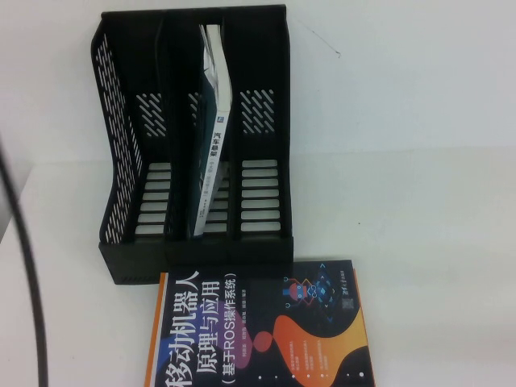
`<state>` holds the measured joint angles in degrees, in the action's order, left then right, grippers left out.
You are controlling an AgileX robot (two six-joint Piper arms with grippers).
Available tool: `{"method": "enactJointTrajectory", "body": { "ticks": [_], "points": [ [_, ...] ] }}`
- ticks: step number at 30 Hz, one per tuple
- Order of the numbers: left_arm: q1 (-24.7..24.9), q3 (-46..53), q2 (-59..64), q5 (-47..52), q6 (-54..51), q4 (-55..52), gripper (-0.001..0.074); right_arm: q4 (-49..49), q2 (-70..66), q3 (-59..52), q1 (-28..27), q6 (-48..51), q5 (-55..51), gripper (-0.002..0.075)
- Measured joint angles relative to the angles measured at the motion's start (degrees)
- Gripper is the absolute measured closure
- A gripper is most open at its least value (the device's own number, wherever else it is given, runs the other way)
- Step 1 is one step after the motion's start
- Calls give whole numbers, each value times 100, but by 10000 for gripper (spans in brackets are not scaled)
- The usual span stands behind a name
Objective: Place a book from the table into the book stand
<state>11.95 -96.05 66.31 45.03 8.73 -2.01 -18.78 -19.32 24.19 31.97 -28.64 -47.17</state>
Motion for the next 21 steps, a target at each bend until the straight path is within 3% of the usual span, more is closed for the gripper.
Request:
{"method": "enactJointTrajectory", "body": {
  "ticks": [6,11,15,21],
  "points": [
    [0,2870,-2030,-1558,33,0,734,94,353,-109,9,105,213,729],
    [0,4961,-3150,-2556,216,0,734,154,353,-385,9,105,975,729],
    [0,5995,-3641,-3451,260,0,734,191,353,-688,9,105,1652,729],
    [0,6790,-3884,-4019,341,0,735,191,353,-911,9,105,1687,729]
  ]
}}
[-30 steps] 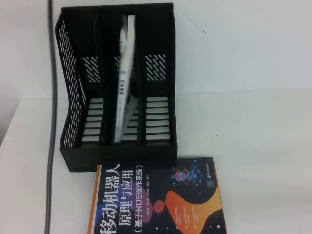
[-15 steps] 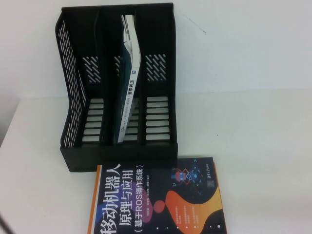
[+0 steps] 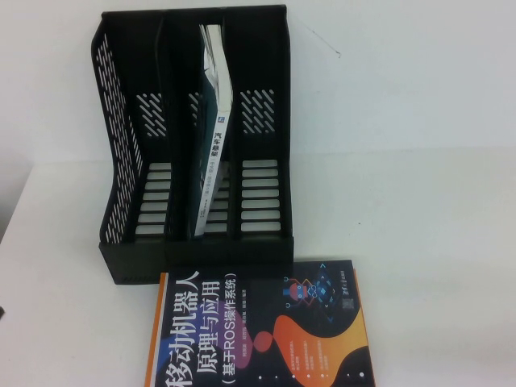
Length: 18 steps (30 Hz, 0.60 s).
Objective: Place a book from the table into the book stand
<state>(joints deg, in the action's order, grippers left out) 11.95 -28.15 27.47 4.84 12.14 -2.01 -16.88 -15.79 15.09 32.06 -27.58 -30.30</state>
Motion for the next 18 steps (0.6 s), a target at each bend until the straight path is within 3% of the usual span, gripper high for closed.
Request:
{"method": "enactJointTrajectory", "body": {
  "ticks": [18],
  "points": [
    [-60,1112,-264,-2,18,0,736,11,0,-154,0,0,-267,729]
  ]
}}
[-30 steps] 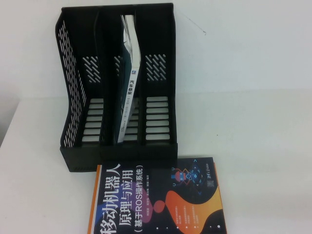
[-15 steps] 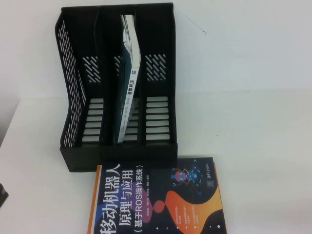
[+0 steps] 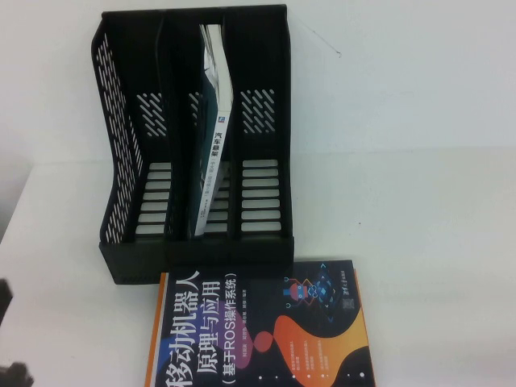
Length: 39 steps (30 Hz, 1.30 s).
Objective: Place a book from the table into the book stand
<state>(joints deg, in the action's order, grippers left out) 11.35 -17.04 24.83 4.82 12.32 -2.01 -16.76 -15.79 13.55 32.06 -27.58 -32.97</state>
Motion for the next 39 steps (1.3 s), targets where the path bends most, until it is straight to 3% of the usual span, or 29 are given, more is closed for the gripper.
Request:
{"method": "enactJointTrajectory", "body": {
  "ticks": [11,19,39],
  "points": [
    [-1000,1768,-2146,326,123,-2,737,0,0,0,0,0,-33,729],
    [-1012,1813,-2529,1289,-395,-2,737,10,0,-25,0,47,-55,729],
    [-1016,1805,-2529,1351,-559,34,737,10,0,-27,0,52,-55,729]
  ]
}}
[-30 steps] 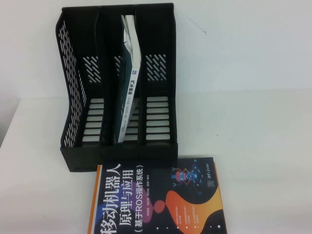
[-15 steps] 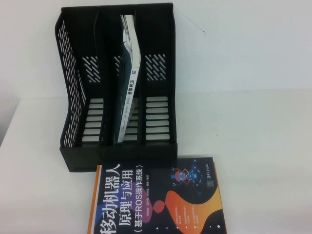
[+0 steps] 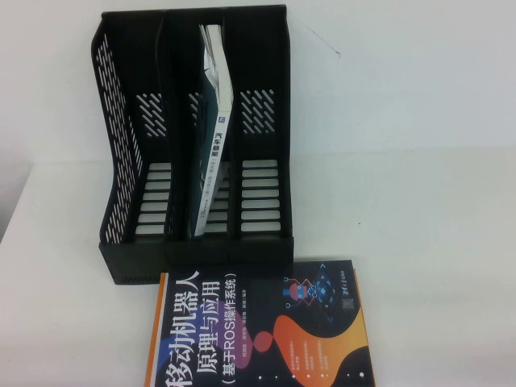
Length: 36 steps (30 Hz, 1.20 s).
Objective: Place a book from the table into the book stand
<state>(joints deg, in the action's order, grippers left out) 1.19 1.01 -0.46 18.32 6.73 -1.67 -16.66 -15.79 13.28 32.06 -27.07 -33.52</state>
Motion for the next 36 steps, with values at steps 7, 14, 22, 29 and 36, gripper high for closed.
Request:
{"method": "enactJointTrajectory", "body": {
  "ticks": [7,14,22,29,36],
  "points": [
    [0,0,0,0,-10,0,737,0,0,0,0,0,0,729],
    [0,0,0,0,-22,0,737,-216,463,-70,-386,-263,86,729],
    [0,0,0,8,-22,0,737,678,1530,-1127,-2332,983,1504,729],
    [0,0,-5,21,-22,9,737,895,1645,-1439,-3043,1495,1331,729],
    [0,-12,-5,35,-22,9,737,899,1645,-1439,-3052,1595,1331,729]
  ]
}}
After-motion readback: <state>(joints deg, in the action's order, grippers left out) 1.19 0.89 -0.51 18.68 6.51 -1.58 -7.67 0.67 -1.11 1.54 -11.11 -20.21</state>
